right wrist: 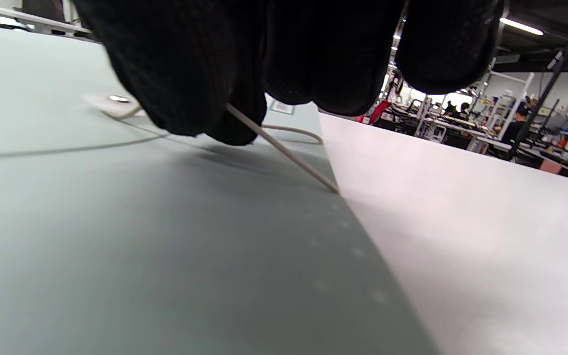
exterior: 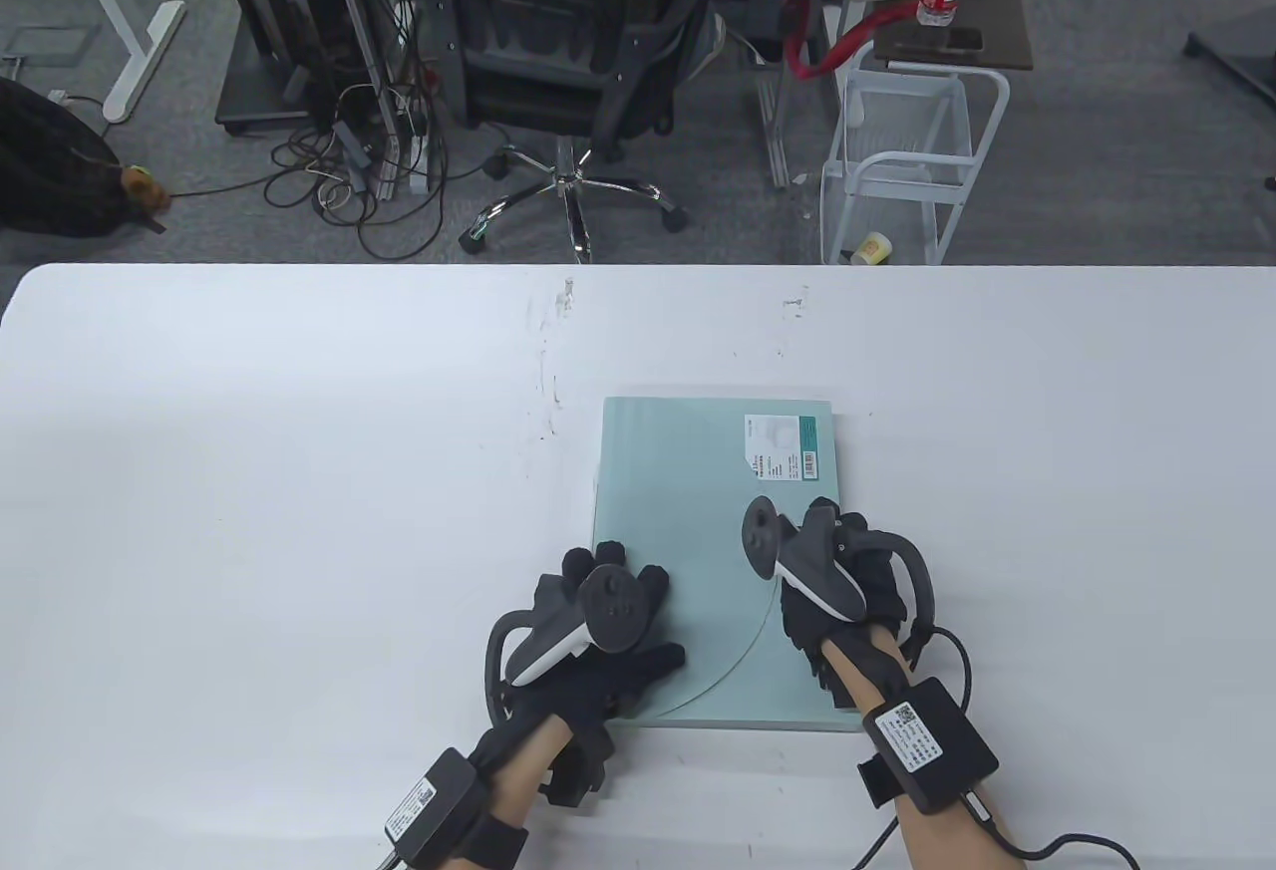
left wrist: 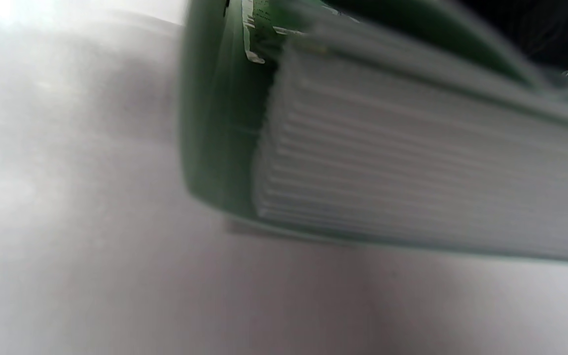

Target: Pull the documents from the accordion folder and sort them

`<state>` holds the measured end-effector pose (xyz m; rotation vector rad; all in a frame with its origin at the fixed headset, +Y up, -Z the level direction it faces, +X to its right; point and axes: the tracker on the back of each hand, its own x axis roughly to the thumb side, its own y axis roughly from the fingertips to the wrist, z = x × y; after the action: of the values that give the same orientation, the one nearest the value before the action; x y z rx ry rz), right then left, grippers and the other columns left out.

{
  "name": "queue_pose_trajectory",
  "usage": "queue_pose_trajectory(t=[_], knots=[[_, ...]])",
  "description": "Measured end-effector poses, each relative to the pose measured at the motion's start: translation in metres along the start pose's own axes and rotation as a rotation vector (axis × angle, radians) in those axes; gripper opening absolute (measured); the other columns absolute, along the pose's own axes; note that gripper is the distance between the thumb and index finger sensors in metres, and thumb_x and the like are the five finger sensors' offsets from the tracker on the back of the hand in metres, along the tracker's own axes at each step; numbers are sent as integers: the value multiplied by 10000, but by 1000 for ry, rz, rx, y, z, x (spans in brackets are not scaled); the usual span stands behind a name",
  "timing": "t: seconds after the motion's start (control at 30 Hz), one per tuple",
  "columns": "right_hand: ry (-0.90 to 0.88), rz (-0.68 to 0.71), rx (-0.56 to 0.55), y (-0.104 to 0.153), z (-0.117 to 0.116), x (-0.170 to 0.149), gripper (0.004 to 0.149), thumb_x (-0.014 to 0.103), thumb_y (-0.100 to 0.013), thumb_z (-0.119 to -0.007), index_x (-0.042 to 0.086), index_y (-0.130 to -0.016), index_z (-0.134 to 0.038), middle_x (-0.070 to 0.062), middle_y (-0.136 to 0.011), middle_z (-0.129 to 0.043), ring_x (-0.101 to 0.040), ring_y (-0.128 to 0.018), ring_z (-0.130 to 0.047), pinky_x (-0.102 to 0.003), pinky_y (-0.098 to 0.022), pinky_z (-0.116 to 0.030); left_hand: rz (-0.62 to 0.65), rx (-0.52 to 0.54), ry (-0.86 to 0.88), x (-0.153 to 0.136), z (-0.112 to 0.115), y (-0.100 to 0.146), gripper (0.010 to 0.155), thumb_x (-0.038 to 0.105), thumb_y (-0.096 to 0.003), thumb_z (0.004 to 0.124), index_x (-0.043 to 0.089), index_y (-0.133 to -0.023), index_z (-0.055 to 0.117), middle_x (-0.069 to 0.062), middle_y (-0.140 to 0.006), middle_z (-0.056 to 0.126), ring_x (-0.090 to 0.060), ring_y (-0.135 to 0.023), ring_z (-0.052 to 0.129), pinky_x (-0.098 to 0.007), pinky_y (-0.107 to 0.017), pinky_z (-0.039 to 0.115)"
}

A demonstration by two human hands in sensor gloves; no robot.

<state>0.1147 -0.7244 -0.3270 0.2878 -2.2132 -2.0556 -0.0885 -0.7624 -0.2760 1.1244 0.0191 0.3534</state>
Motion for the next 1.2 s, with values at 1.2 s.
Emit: queue_pose_trajectory(t=[1.2], knots=[[-119,-114,141,-18,-18,-40,566,516,-378,-803,291,-895,-760,-10,-963,-752,-361,-872,-804,-598,-577,-704,256,197,36,25,-15,27,971,787,-372,634,298,-1135,282,-108,-1209,352,-391,-1115,498,-647,-786,421]])
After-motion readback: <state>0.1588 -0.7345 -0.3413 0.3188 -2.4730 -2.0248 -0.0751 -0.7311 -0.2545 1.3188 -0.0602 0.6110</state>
